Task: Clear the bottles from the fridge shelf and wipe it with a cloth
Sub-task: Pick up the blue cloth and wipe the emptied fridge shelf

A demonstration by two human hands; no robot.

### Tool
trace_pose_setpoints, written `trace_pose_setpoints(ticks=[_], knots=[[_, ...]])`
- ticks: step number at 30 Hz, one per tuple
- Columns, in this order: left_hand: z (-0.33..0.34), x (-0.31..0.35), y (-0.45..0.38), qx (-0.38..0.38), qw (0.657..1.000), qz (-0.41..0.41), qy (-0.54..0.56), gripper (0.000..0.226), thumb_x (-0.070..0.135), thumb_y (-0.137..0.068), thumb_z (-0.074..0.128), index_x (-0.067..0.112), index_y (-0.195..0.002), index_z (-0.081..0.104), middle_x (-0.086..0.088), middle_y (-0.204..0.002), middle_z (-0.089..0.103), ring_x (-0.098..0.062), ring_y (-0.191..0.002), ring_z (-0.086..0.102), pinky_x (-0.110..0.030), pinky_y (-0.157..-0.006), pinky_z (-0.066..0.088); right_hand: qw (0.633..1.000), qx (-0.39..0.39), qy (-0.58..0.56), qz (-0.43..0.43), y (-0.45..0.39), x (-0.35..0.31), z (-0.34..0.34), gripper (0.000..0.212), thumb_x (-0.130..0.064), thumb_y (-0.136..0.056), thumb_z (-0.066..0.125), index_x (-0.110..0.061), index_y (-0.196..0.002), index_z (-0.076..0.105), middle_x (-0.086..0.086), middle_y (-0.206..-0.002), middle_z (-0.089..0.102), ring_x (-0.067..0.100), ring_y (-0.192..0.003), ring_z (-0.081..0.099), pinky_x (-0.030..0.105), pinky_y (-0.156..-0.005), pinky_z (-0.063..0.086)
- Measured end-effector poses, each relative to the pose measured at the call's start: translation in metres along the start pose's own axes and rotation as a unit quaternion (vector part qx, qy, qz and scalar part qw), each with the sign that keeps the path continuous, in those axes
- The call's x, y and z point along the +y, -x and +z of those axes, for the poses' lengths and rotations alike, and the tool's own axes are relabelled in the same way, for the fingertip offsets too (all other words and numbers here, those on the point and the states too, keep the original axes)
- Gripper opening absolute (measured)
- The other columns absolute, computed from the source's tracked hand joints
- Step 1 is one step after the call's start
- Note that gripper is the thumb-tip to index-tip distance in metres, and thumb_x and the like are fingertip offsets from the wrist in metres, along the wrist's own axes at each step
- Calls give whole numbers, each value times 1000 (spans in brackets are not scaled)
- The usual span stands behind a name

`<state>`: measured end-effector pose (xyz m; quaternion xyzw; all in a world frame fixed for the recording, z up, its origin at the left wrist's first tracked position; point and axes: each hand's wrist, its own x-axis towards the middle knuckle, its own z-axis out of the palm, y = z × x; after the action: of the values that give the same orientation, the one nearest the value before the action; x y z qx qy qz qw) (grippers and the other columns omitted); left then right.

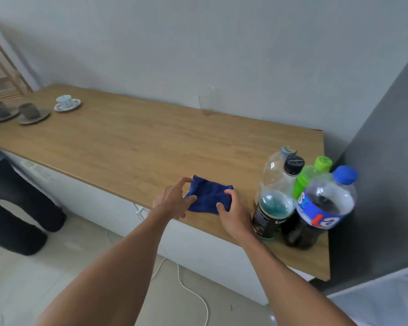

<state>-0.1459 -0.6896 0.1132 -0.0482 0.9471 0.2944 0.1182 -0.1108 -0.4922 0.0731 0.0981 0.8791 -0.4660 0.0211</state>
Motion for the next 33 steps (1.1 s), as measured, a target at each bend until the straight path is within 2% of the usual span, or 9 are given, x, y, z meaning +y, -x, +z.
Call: trace_pose_setpoints(ticks=[4, 7, 9, 12, 15, 21, 26, 29, 33], knots=[[15, -6, -43, -26, 998, 15, 46, 39, 35, -96, 63, 58, -123, 49, 5, -113, 67, -18, -49, 73, -36, -59, 63, 998, 49, -38, -30, -37, 1, 10, 23, -22, -93, 65, -22, -116, 67, -1, -117, 72, 25, -110, 63, 40, -95, 48], [21, -5, -57, -38, 994, 9, 104, 37, 19, -97, 61, 56, -103, 58, -6, -104, 70, -19, -45, 68, -33, -49, 57, 996, 75, -36, -9, -50, -2, 17, 19, -22, -92, 66, -23, -111, 70, -4, -111, 74, 23, -103, 66, 40, -89, 51], [22, -3, -56, -44, 991, 5, 125, 36, 14, -99, 59, 49, -104, 62, -16, -105, 70, -16, -45, 63, -29, -46, 52, 996, 87, -31, 5, -50, -2, 21, 20, -24, -92, 66, -25, -111, 70, -6, -111, 74, 22, -101, 66, 40, -86, 52], [17, -5, -47, -33, 990, 0, 134, 27, 14, -100, 61, 36, -115, 66, -10, -113, 67, -18, -50, 60, -27, -47, 50, 995, 83, -63, 1, -45, -5, 22, 21, -22, -91, 68, -24, -111, 70, -7, -112, 74, 20, -104, 66, 42, -91, 52], [10, -5, -29, -10, 991, 14, 132, 25, 15, -100, 63, 31, -119, 67, -7, -115, 67, -20, -55, 60, -26, -44, 47, 992, 77, -100, -20, -32, -12, 18, 21, -19, -89, 69, -22, -110, 72, -10, -111, 74, 16, -107, 66, 40, -95, 51], [-5, -7, 49, 19, 990, 42, 132, 22, 20, -100, 64, 36, -115, 68, 4, -114, 70, -14, -54, 60, -20, -44, 47, 991, 50, -105, -65, 33, -24, -2, 20, -25, -86, 71, -27, -105, 72, -13, -103, 75, 14, -99, 68, 39, -92, 54], [-7, 2, 141, 24, 989, 54, 137, 24, 22, -98, 65, 40, -112, 70, 13, -109, 73, -7, -50, 62, -21, -46, 48, 988, 27, -118, -96, 114, -17, -39, 21, -22, -87, 70, -25, -107, 72, -13, -102, 73, 6, -95, 65, 28, -83, 53], [13, 25, 194, -1, 985, 81, 154, 23, 22, -96, 67, 41, -109, 72, 13, -109, 74, -6, -49, 59, -21, -48, 49, 985, 43, -125, -107, 173, 4, -76, 21, -19, -88, 69, -23, -108, 72, -13, -102, 73, -3, -91, 63, 16, -77, 47], [69, 81, 247, -57, 980, 119, 152, 21, 25, -96, 68, 39, -111, 72, 8, -112, 72, -14, -64, 64, -18, -49, 50, 985, 99, -100, -100, 237, 53, -146, 21, -20, -86, 73, -24, -106, 73, -12, -96, 73, 0, -87, 64, 10, -71, 46]])
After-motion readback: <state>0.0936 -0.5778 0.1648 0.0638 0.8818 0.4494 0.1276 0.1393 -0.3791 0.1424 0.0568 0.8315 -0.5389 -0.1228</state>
